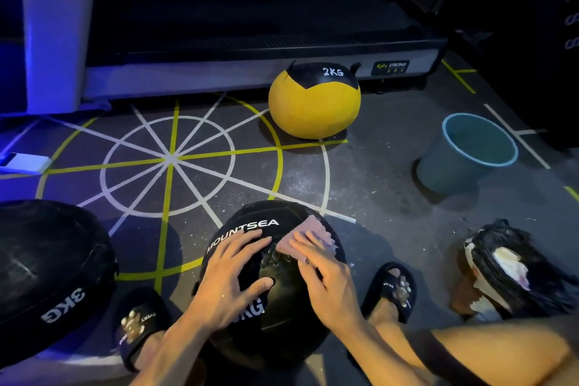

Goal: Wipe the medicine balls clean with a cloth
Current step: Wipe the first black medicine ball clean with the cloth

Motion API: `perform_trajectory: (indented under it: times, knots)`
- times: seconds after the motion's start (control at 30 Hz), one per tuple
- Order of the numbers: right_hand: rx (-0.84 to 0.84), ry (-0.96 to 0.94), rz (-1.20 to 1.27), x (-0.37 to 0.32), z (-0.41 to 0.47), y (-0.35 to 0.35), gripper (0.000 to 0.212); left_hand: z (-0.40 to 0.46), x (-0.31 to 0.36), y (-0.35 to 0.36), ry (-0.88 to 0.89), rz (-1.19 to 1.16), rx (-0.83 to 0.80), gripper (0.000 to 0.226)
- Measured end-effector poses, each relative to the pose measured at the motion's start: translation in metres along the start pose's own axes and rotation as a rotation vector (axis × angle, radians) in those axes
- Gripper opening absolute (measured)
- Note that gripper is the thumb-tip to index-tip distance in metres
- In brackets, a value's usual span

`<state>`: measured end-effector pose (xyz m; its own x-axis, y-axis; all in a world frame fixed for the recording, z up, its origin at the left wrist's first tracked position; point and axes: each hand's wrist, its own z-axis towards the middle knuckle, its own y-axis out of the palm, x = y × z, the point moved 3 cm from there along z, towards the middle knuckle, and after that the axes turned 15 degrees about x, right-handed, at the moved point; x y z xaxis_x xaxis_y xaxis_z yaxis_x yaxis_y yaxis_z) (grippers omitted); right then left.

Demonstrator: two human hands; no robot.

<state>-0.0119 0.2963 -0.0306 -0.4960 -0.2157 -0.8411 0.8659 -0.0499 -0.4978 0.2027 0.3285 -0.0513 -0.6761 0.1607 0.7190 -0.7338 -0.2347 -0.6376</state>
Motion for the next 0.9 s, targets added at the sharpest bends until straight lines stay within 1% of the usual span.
perform_trajectory:
  times: [0.03, 0.07, 0.1, 0.17, 0.2, 0.23, 0.27, 0.33, 0.4, 0.43, 0.47, 0.53, 0.57, 0.6, 0.63, 0.7, 0.73, 0.77, 0.8, 0.87, 0.9]
  knots:
    - [-0.034, -0.024, -0.012, 0.003, 0.003, -0.002, 0.043, -0.002, 0.0, 0.001, -0.002, -0.002, 0.002, 0.065]
    - [-0.027, -0.014, -0.027, 0.011, 0.011, -0.006, 0.04, -0.003, 0.001, 0.001, -0.005, -0.006, 0.0, 0.064]
    - [0.001, 0.043, -0.047, 0.019, 0.022, -0.012, 0.037, -0.004, 0.002, 0.003, -0.01, -0.011, -0.004, 0.063]
    - [0.059, 0.27, -0.065, 0.039, 0.044, -0.024, 0.03, -0.005, 0.003, 0.005, -0.019, -0.011, -0.007, 0.063]
    - [0.085, 0.372, -0.048, 0.044, 0.052, -0.026, 0.031, -0.006, 0.004, 0.007, -0.025, -0.013, -0.009, 0.063]
    - [0.106, 0.423, -0.023, 0.043, 0.055, -0.024, 0.034, -0.007, 0.006, 0.009, -0.027, -0.019, -0.006, 0.063]
    - [0.112, 0.402, -0.01, 0.035, 0.055, -0.019, 0.038, -0.008, 0.008, 0.011, -0.025, -0.023, -0.001, 0.063]
    - [0.039, 0.247, -0.024, 0.007, 0.049, -0.003, 0.04, -0.008, 0.011, 0.013, -0.02, -0.014, 0.005, 0.063]
    - [-0.063, 0.1, -0.075, -0.007, 0.04, 0.007, 0.036, -0.008, 0.011, 0.013, -0.024, -0.004, -0.005, 0.063]
    - [-0.062, 0.074, -0.078, -0.002, 0.042, 0.004, 0.033, -0.009, 0.011, 0.012, -0.02, -0.005, -0.012, 0.063]
    - [-0.022, 0.122, -0.086, 0.01, 0.049, -0.003, 0.03, -0.009, 0.011, 0.012, -0.019, -0.008, -0.018, 0.063]
    - [0.078, 0.373, -0.084, 0.033, 0.065, -0.018, 0.025, -0.011, 0.013, 0.011, -0.027, -0.008, -0.019, 0.062]
    - [0.109, 0.465, -0.092, 0.04, 0.067, -0.02, 0.027, -0.012, 0.015, 0.012, -0.027, -0.003, -0.02, 0.062]
    - [0.114, 0.472, -0.097, 0.041, 0.065, -0.018, 0.027, -0.012, 0.017, 0.012, -0.021, -0.005, -0.023, 0.062]
    - [0.084, 0.411, -0.078, 0.034, 0.059, -0.012, 0.026, -0.013, 0.017, 0.012, -0.018, -0.013, -0.022, 0.062]
    - [0.01, 0.225, -0.047, 0.013, 0.042, -0.004, 0.034, -0.012, 0.014, 0.01, -0.029, -0.009, -0.021, 0.063]
    - [0.001, 0.164, -0.054, 0.012, 0.038, -0.006, 0.033, -0.011, 0.013, 0.009, -0.03, 0.0, -0.032, 0.063]
    - [-0.006, 0.147, -0.063, 0.016, 0.04, -0.012, 0.03, -0.011, 0.013, 0.009, -0.029, -0.002, -0.045, 0.064]
    - [-0.002, 0.192, -0.08, 0.024, 0.044, -0.018, 0.027, -0.012, 0.013, 0.009, -0.03, -0.007, -0.051, 0.064]
    - [0.052, 0.378, -0.1, 0.041, 0.057, -0.03, 0.022, -0.012, 0.016, 0.01, -0.026, -0.008, -0.05, 0.063]
    - [0.067, 0.437, -0.11, 0.045, 0.06, -0.03, 0.024, -0.012, 0.018, 0.012, -0.023, -0.008, -0.049, 0.063]
